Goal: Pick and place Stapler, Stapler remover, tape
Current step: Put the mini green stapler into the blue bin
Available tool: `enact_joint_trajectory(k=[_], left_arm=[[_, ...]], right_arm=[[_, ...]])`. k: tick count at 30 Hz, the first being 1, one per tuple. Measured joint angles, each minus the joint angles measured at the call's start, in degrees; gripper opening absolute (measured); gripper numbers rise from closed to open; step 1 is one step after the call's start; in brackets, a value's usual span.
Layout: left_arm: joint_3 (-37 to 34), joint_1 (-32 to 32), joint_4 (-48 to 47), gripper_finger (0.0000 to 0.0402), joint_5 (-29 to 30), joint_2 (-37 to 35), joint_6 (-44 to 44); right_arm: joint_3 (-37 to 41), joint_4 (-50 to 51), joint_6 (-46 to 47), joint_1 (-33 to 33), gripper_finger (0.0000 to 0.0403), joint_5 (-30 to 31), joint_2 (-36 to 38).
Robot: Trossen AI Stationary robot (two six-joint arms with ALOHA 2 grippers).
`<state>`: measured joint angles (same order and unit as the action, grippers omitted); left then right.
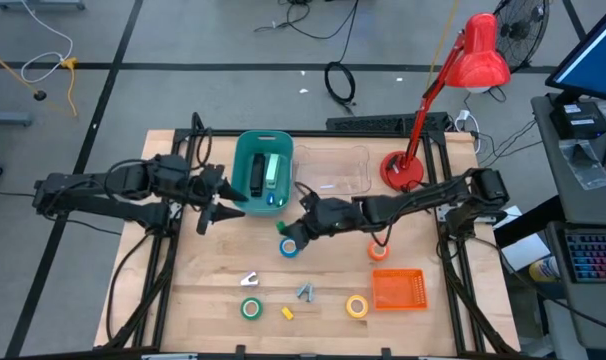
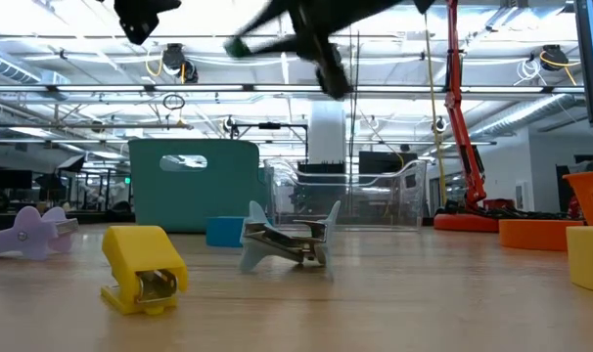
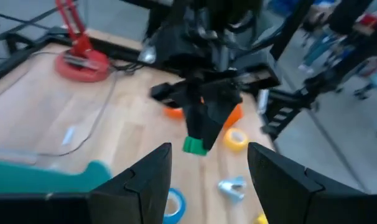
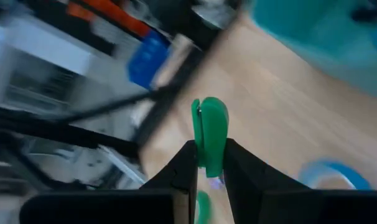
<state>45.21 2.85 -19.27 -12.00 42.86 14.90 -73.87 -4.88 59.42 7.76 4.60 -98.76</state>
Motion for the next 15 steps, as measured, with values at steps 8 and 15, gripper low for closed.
enact_joint_trajectory(k=[8,15], left_arm=[[0.0,-2.9,10.9,0.0214,-3.4,5.1,3.5],[0.0,-5.4,16.1,0.0214,0.6,11.7,6.6]], right_arm=[[0.0,-14.0,-5.8,-1.1,0.0049,-5.3,0.1],[0.0,-21.4,-9.8,-1.8,0.0049,-10.5,0.1]])
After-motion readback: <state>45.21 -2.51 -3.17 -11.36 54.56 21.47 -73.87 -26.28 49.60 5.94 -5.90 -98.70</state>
